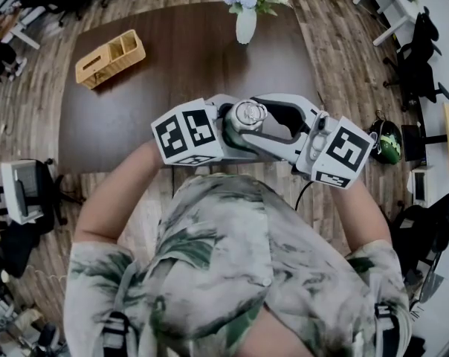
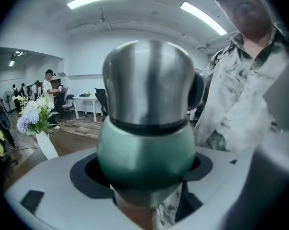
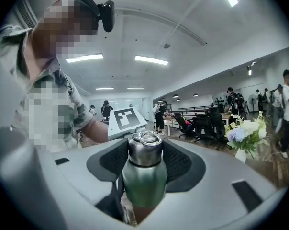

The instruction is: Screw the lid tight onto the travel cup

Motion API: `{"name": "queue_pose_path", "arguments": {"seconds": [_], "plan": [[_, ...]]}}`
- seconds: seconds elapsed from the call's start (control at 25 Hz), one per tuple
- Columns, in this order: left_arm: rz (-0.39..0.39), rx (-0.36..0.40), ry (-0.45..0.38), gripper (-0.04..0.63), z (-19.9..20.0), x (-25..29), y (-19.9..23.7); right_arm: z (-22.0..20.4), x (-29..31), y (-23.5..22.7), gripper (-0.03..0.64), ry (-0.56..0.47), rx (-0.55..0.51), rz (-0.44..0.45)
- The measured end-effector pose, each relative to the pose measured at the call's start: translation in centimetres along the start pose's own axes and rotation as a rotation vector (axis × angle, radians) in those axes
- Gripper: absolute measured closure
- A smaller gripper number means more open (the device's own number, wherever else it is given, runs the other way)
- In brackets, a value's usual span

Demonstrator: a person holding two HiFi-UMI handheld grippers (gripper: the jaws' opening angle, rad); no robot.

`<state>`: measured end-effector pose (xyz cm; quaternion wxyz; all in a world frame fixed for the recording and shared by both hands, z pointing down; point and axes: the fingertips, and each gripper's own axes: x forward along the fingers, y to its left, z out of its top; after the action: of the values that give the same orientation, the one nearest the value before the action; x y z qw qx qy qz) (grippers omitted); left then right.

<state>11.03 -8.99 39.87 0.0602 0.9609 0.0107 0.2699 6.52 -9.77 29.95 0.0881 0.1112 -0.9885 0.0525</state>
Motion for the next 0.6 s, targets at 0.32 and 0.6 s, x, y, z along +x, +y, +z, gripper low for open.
{"name": "queue_pose_path", "arguments": {"seconds": [0.32, 0.6], "plan": [[-0.128, 0.07, -0.009, 0.206, 0.1, -0.3, -2.2, -0.4, -0.4, 1.6, 0.334, 0.057, -0.019, 0.195], [-0.265, 0.111, -0.013, 0.206, 0.5, 0.0, -5.0, 0.3, 0.1, 3.5, 0.337, 0.08, -0.039, 0.335]]}}
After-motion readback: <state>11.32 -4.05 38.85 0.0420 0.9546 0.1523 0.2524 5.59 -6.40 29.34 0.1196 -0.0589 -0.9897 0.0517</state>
